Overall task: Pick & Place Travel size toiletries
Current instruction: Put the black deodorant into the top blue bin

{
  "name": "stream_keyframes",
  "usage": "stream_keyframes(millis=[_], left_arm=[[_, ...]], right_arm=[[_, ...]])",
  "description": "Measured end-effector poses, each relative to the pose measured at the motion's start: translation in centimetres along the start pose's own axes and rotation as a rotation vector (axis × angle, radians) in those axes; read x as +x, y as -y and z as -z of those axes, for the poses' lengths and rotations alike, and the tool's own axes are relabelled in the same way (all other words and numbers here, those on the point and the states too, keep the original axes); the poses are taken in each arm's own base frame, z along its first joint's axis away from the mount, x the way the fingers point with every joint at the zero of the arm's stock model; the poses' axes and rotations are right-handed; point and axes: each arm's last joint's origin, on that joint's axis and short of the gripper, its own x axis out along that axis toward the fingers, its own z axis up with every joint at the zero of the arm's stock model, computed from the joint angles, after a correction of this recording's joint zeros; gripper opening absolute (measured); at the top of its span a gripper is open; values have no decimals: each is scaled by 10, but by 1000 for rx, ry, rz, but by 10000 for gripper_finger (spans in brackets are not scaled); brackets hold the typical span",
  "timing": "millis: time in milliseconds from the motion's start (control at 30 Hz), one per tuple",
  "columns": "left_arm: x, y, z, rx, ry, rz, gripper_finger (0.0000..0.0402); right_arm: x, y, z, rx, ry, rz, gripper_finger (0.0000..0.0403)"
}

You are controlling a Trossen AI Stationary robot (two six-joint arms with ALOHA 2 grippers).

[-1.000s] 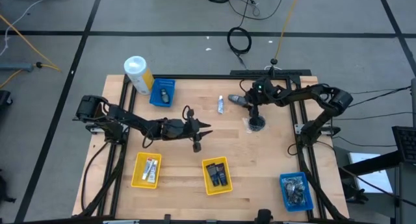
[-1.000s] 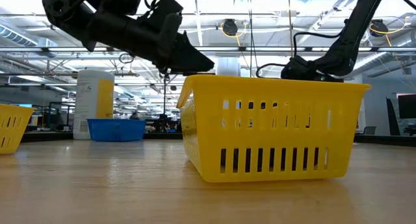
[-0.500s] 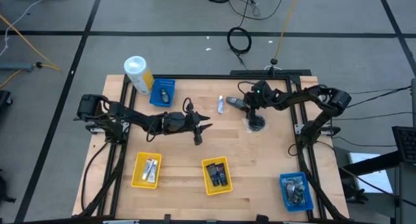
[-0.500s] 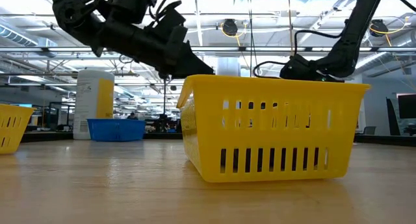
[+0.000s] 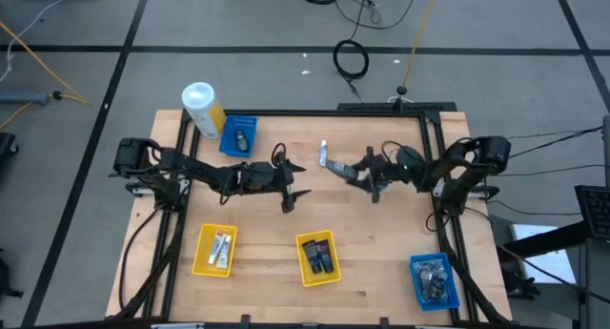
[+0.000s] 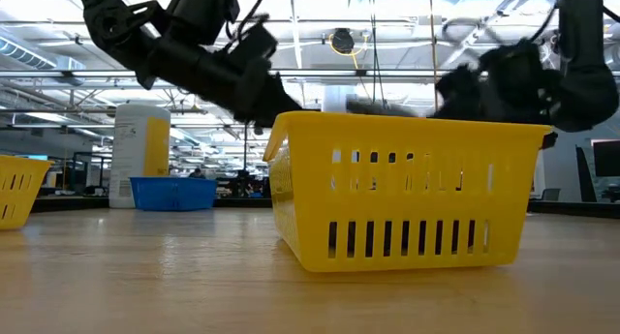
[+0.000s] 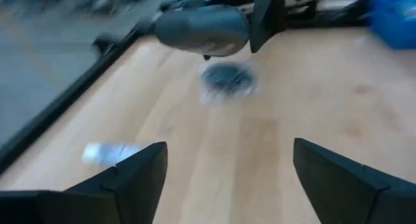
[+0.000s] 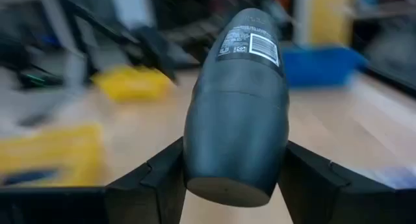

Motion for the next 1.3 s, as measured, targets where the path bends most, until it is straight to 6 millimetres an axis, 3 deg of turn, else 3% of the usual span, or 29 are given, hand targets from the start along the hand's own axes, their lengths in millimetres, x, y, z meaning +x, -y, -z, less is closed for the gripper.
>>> stream_keyframes(millis=[267, 467, 667, 933, 1300], left_arm=[[10, 13, -24, 285, 366, 144, 327], [17, 18, -56, 299, 514, 226, 324], [18, 30, -68, 328, 542, 440, 324], [22, 31, -67, 339, 515, 354, 324], [35, 33, -69, 320, 513, 370, 323]], right_arm=[[31, -46, -25, -97, 164, -289, 197], [41, -56, -32, -125, 198, -334, 196], [41, -56, -31, -123, 190, -333, 196], [41, -56, -32, -127, 194, -331, 196], [46, -62, -36, -160, 211, -359, 196]])
